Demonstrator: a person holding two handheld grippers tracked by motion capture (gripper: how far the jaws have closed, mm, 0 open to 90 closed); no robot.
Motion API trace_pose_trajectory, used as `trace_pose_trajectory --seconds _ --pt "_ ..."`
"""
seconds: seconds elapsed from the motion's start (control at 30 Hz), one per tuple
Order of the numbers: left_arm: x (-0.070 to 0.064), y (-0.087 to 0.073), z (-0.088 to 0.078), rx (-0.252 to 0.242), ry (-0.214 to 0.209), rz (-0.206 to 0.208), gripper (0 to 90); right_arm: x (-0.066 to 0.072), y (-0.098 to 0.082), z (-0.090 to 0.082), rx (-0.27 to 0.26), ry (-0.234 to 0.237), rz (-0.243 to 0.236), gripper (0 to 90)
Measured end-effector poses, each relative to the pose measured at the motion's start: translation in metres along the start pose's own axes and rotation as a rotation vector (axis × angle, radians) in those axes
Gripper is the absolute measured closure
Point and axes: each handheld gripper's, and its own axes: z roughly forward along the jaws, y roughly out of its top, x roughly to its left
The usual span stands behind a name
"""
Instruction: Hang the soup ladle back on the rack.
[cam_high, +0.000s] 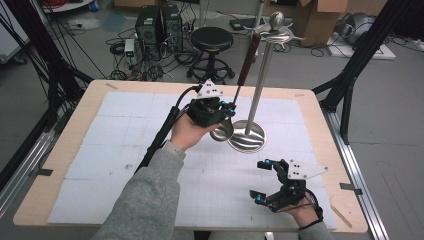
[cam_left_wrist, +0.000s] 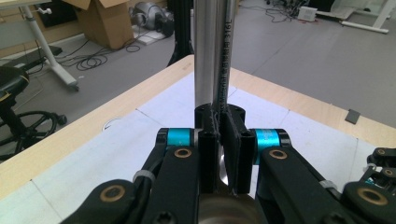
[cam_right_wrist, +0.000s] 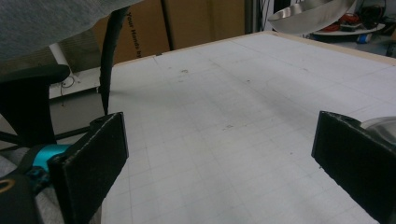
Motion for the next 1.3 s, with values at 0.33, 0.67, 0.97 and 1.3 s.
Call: trace_pose_trajectory --seconds 0.33,0.67,0.97,1.3 --pt "0.0 0.001 0.003 0.002 0.029 0.003 83.2 0.0 0.0 0.0 0.0 0.002 -0.002 2.9" --pt "0.001 -0.008 -0.011 -0.069 0.004 0.047 54.6 0.0 -0.001 0.0 0.004 -0.001 0.004 2.9" --pt "0.007 -0.026 -0.035 -0.115 -0.043 0.113 25.1 0.0 -0.002 0.0 0.009 -0.009 0.004 2.9" --pt "0.019 -0.036 -0.055 -0.124 -0.079 0.056 1.6 0.0 -0.003 0.001 0.018 -0.007 0.007 2.9"
